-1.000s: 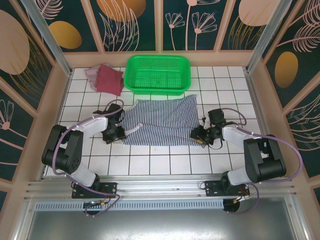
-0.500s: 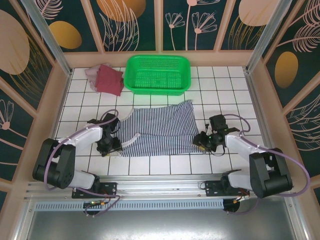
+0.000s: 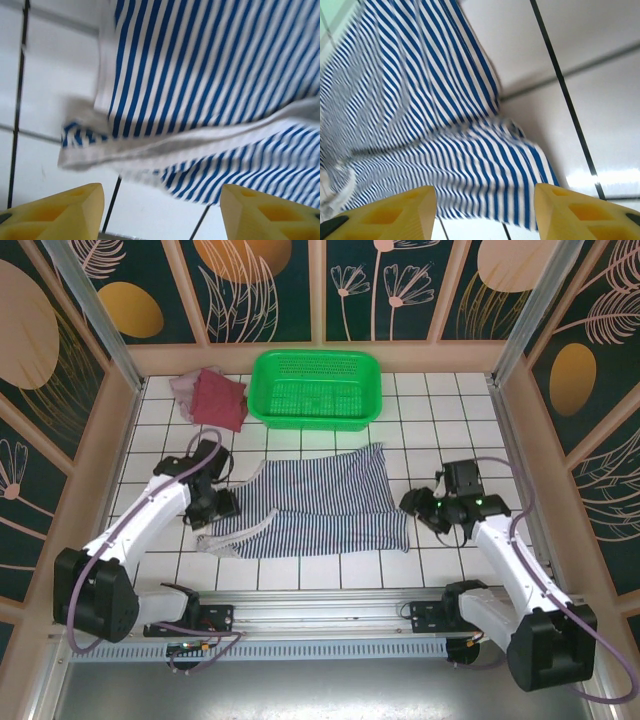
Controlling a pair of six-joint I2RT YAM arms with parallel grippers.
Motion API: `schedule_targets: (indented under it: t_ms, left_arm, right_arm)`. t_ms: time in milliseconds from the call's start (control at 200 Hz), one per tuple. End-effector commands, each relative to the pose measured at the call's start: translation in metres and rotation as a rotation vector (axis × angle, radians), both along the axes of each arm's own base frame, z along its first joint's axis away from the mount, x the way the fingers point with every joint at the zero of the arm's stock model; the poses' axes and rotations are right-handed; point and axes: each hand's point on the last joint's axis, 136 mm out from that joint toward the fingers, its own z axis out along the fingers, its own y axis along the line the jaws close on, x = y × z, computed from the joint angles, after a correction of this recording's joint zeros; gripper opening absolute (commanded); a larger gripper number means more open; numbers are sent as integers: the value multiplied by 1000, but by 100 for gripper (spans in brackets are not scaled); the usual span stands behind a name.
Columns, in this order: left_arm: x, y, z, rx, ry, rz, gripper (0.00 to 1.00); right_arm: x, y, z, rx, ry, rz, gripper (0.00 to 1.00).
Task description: Fold and stack the tank tops
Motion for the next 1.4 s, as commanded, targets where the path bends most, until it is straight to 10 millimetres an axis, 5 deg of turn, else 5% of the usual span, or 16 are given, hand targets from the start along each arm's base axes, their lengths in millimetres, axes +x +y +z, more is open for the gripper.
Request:
schedule_targets:
  t_ms: [0, 190, 510, 676, 1126, 1391]
  left_arm:
    - [36, 0, 13, 47, -64, -45, 64]
    - [94, -26, 14, -4, -154, -112, 65]
    - [166, -72, -23, -127, -193, -190, 65]
    - [196, -65, -47, -23, -191, -249, 65]
    - [229, -75, -77, -37, -251, -339, 63]
    - [219, -78, -87, -83, -219, -382, 62]
  right_arm:
    - [38, -5, 28, -21, -136, 32, 58]
    - [89, -5, 48, -36, -244, 65, 62]
    - [144, 14, 14, 56, -291, 88, 62]
    - [177, 33, -9, 73, -284, 126, 59]
    - [217, 56, -50, 124, -268, 189, 55]
    - [229, 64, -63, 141, -256, 214, 53]
